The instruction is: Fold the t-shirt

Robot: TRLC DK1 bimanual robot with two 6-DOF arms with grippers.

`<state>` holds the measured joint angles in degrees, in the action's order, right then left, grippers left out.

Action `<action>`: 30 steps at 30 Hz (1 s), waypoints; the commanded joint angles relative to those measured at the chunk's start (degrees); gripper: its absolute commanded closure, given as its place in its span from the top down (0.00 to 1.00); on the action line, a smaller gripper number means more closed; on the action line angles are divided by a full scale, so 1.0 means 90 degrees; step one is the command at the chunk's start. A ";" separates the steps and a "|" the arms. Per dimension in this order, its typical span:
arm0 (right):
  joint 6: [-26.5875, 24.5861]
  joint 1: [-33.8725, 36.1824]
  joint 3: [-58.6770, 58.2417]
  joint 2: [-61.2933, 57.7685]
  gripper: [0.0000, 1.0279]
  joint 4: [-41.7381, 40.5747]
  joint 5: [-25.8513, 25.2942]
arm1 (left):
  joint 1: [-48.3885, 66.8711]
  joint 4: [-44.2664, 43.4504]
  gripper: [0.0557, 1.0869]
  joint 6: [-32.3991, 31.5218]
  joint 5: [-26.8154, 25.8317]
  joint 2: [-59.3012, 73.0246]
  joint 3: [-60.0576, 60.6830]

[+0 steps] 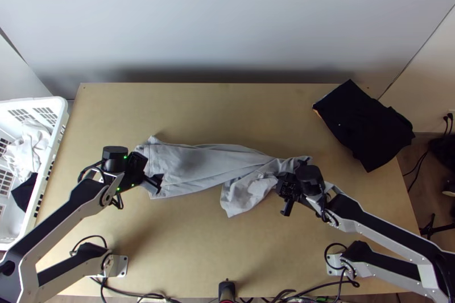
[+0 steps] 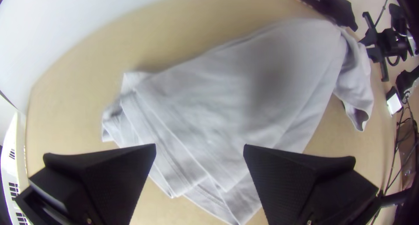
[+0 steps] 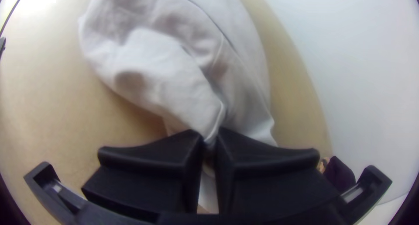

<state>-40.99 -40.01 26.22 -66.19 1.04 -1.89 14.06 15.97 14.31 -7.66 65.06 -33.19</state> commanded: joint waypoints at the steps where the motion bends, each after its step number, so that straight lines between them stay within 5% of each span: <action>1: 0.0190 0.0031 0.0046 0.0265 0.03 0.0285 0.0015 | -0.0254 0.1224 0.95 0.0149 -0.0428 0.0213 -0.0101; 5: 0.0258 0.0041 0.0085 0.0324 0.03 0.0314 0.0005 | -0.0283 0.1927 0.95 0.0198 -0.0955 0.0125 -0.0072; 15: 0.0766 0.0315 0.0358 0.0851 0.03 0.0197 0.0015 | -0.0410 0.2005 0.95 0.0266 -0.1024 -0.0158 0.0182; 30: 0.1195 0.2111 0.0388 0.1154 0.03 0.0060 0.0132 | -0.0508 0.2015 0.95 0.0432 -0.1024 -0.0158 0.0250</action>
<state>-31.64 -27.68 30.15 -56.27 1.13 -1.48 9.72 34.00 18.02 -16.78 63.68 -31.16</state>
